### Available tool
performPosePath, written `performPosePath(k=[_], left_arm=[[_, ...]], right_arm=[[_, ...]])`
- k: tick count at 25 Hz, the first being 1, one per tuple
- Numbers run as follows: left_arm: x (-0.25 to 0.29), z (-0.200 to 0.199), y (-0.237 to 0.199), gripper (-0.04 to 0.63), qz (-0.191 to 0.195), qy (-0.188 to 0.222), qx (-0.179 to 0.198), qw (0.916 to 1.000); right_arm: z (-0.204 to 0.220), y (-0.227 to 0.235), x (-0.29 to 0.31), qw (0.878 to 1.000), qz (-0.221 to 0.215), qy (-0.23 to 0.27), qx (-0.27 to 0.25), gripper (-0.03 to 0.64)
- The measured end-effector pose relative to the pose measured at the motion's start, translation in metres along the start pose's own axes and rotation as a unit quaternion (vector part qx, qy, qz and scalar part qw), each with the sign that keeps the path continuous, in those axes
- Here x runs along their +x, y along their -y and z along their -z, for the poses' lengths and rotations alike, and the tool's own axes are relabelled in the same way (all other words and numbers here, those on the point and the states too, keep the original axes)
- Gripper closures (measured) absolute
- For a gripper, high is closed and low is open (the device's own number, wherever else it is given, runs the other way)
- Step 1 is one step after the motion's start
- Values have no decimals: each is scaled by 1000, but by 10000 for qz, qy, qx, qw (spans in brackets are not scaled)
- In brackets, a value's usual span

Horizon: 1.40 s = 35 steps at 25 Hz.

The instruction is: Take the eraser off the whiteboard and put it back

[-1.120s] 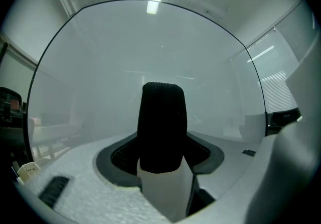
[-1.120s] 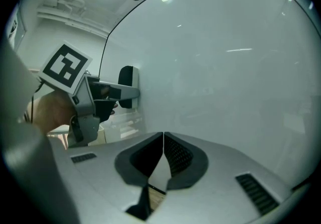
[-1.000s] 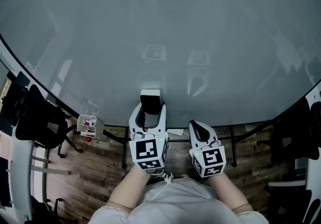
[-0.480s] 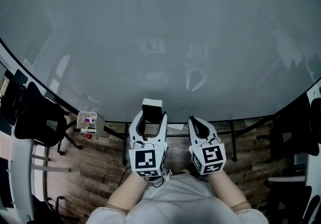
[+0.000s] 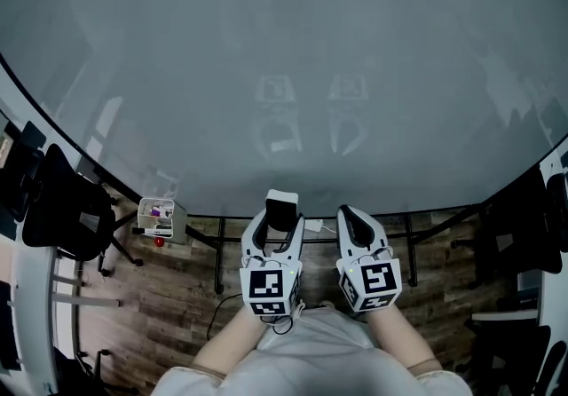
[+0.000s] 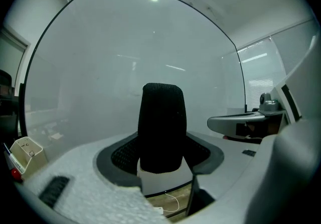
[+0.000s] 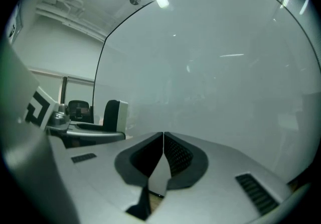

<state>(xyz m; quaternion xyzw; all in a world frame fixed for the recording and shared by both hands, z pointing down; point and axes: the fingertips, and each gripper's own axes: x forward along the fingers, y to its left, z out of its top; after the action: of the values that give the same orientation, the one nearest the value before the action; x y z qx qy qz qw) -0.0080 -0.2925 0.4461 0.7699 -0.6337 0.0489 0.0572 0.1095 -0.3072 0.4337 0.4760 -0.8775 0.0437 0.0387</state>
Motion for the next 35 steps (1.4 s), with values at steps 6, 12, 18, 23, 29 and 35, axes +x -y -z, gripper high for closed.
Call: performPosePath(k=[6,12,18,23,29,35], left_arm=[[1,-11,-3,339,42,128,57,9999],[0,-15,1,339,59,266,-25,9996],[1,-11,1,339,31,182,-77,9998],[3,-13,-1,339,17,177,-50,9998],[5,-42,-4,339,-61,368,69,9993],[12,-80,-5,339,-118,764,558,9954]], right_arm=[[-10,-4,-3,9998,74,151,-55,588],[-9,-4,-4,9999,29,122,-74,589],[-6,1,-3,9998,159,62,-41,588],[-9,0,-1,9999,130,88,-42,588],[-11,1,0,9999,86,108,-52,588],[-11,1,3,9999,45,108,-44,588]])
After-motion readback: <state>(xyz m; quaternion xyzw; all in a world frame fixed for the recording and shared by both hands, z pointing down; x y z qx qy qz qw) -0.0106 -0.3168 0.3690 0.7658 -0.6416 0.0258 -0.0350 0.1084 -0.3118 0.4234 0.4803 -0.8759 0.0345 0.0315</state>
